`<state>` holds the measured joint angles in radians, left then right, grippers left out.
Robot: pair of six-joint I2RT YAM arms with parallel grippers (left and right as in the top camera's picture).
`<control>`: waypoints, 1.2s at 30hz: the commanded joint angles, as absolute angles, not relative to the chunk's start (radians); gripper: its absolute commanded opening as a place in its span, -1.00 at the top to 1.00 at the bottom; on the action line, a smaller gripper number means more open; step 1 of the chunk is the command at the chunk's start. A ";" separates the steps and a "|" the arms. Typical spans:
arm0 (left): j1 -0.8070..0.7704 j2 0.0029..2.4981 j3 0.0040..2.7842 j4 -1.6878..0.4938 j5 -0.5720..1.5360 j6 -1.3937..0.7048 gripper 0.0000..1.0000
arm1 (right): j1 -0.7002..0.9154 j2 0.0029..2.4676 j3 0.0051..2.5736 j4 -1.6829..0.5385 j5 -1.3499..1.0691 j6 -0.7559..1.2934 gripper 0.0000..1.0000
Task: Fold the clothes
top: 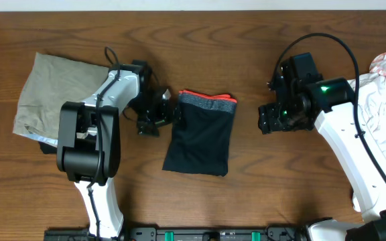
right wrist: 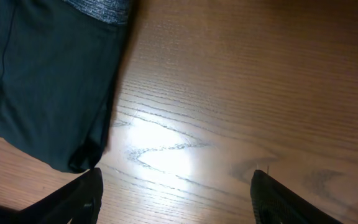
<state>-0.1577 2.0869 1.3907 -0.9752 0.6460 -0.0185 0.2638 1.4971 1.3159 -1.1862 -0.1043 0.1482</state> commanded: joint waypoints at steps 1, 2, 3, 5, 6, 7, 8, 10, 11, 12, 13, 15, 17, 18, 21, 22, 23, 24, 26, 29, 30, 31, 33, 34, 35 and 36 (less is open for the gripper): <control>-0.175 2.104 1.385 -0.924 0.727 0.073 -0.96 | 0.253 1.492 1.326 -1.186 -0.102 0.134 -0.48; -0.178 2.104 1.378 -0.913 0.727 0.070 -0.96 | 0.253 1.492 1.326 -1.188 -0.102 0.134 -0.48; -0.181 2.104 1.372 -0.909 0.726 0.067 -0.96 | 0.253 1.492 1.326 -1.190 -0.102 0.135 -0.48; -0.187 2.104 1.353 -0.902 0.726 0.066 -0.96 | 0.253 1.492 1.326 -1.195 -0.102 0.138 -0.48; -0.191 2.104 1.339 -0.896 0.726 0.066 -0.96 | 0.253 1.492 1.326 -1.196 -0.102 0.138 -0.47; -0.194 2.105 1.331 -0.892 0.726 0.057 -0.96 | 0.253 1.492 1.326 -1.197 -0.102 0.138 -0.47; -0.199 2.105 1.319 -0.883 0.727 0.039 -0.96 | 0.253 1.492 1.326 -1.197 -0.102 0.138 -0.47; -0.212 2.105 1.295 -0.867 0.742 0.021 -0.96 | 0.253 1.492 1.326 -1.196 -0.102 0.138 -0.47; -0.219 2.105 1.285 -0.865 0.752 0.021 -0.96 | 0.253 1.492 1.326 -1.196 -0.103 0.138 -0.47; -0.229 2.105 1.274 -0.865 0.757 0.018 -0.96 | 0.254 1.492 1.326 -1.197 -0.107 0.138 -0.47; -0.236 2.105 1.267 -0.864 0.757 0.013 -0.97 | 0.254 1.491 1.326 -1.197 -0.110 0.138 -0.47; -0.252 2.105 1.258 -0.861 0.756 0.014 -0.78 | 0.254 1.491 1.326 -1.197 -0.113 0.137 -0.46; -0.264 2.105 1.256 -0.858 0.756 0.014 -0.14 | 0.254 1.491 1.326 -1.197 -0.113 0.137 -0.46; -0.270 2.105 1.256 -0.855 0.756 0.019 0.02 | 0.254 1.491 1.326 -1.198 -0.113 0.137 -0.46; -0.281 2.105 1.256 -0.842 0.756 0.033 0.35 | 0.254 1.491 1.326 -1.198 -0.113 0.137 -0.46; -0.281 2.105 1.256 -0.837 0.755 0.033 0.63 | 0.253 1.491 1.326 -1.198 -0.113 0.136 -0.46; -0.281 2.105 1.256 -0.830 0.755 0.033 0.87 | 0.254 1.491 1.326 -1.198 -0.113 0.136 -0.46; -0.280 2.105 1.256 -0.822 0.755 0.033 0.88 | 0.254 1.491 1.326 -1.198 -0.113 0.133 -0.46; -0.278 2.104 1.258 -0.816 0.747 0.032 0.88 | 0.253 1.491 1.326 -1.197 -0.112 0.132 -0.46; -0.273 2.094 1.285 -0.849 0.652 0.033 0.88 | 0.253 1.491 1.326 -1.196 -0.112 0.125 -0.47; -0.270 2.086 1.301 -0.871 0.601 0.033 0.88 | 0.253 1.491 1.326 -1.196 -0.112 0.125 -0.47; -0.267 2.074 1.320 -0.896 0.550 0.033 0.88 | 0.253 1.491 1.326 -1.196 -0.112 0.125 -0.47; -0.257 2.041 1.366 -0.949 0.468 0.033 0.88 | 0.253 1.491 1.326 -1.197 -0.112 0.125 -0.47; -0.250 2.023 1.387 -0.965 0.440 0.033 0.88 | 0.253 1.491 1.326 -1.197 -0.112 0.125 -0.48; -0.242 2.003 1.405 -0.971 0.419 0.033 0.88 | 0.254 1.491 1.326 -1.196 -0.112 0.125 -0.48; -0.233 1.981 1.419 -0.971 0.402 0.033 0.88 | 0.253 1.491 1.326 -1.196 -0.112 0.125 -0.48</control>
<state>-0.2676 2.0670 1.3514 -0.9623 0.5735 0.0265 0.2638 1.4971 1.3159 -1.1961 -0.1055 0.1440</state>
